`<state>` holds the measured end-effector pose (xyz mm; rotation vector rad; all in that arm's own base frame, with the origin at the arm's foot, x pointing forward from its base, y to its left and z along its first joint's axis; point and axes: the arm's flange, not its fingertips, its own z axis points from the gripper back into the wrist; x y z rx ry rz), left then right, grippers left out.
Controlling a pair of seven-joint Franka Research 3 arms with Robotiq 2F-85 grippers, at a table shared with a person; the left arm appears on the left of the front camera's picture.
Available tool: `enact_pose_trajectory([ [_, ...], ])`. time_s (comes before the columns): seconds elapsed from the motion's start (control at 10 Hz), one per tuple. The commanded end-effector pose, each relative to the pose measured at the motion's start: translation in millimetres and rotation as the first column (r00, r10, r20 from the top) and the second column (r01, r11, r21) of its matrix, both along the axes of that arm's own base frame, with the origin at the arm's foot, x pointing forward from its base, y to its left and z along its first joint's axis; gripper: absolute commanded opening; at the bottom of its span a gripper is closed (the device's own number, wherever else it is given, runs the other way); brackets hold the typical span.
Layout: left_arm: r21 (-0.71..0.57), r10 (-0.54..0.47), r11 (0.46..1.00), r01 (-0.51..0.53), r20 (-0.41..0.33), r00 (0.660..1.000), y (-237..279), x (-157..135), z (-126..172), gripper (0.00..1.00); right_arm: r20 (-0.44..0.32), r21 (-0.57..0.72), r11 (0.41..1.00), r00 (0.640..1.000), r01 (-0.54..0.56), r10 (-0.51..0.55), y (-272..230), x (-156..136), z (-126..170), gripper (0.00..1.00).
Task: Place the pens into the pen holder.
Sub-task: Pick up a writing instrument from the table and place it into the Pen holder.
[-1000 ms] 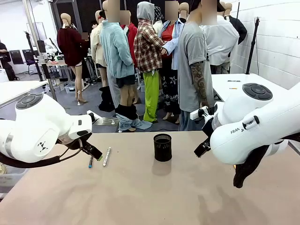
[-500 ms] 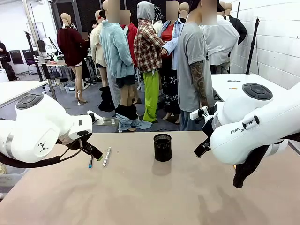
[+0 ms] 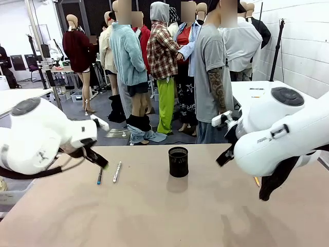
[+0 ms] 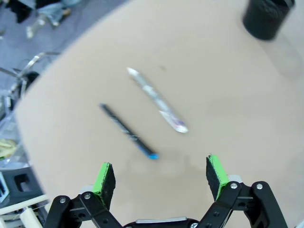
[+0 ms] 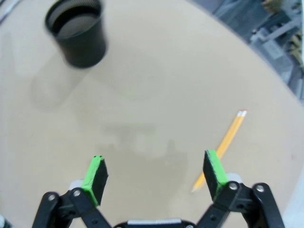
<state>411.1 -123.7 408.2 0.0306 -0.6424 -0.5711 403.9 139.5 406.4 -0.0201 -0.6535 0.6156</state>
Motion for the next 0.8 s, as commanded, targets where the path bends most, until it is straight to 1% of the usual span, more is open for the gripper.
enact_pose_trajectory([
  [0.0,0.045,0.098,0.993,-0.106,0.153,0.983,53.2,-40.2,45.8,1.00,0.173,0.035,0.981,0.966,0.191,-0.194,-65.1,-40.0,51.8,1.00],
  [0.1,0.054,0.181,0.979,-0.196,0.210,0.961,80.2,-59.9,57.4,1.00,0.252,0.086,0.944,0.909,0.319,-0.331,-108.6,-61.3,73.6,1.00],
  [0.2,0.107,0.254,0.952,-0.286,0.240,0.937,104.0,-81.6,65.1,1.00,0.302,0.117,0.907,0.856,0.404,-0.420,-137.1,-86.7,85.6,1.00],
  [0.3,0.109,0.304,0.935,-0.337,0.238,0.922,128.9,-106.3,70.4,1.00,0.326,0.138,0.868,0.806,0.477,-0.494,-159.4,-113.2,91.5,1.00],
  [0.4,0.116,0.391,0.899,-0.423,0.228,0.892,151.6,-125.1,64.7,1.00,0.347,0.132,0.834,0.763,0.537,-0.546,-178.1,-140.0,92.7,1.00],
  [0.5,0.030,0.472,0.871,-0.491,0.230,0.851,177.9,-145.4,55.2,1.00,0.368,0.180,0.782,0.697,0.596,-0.616,-194.5,-161.3,87.4,1.00],
  [0.6,-0.024,0.513,0.852,-0.523,0.236,0.825,192.7,-161.0,45.7,1.00,0.369,0.218,0.747,0.656,0.627,-0.658,-203.3,-172.7,80.3,1.00],
  [0.7,-0.060,0.562,0.824,-0.563,0.203,0.802,203.7,-164.1,36.5,1.00,0.353,0.251,0.735,0.648,0.630,-0.675,-205.7,-175.3,74.6,1.00],
])
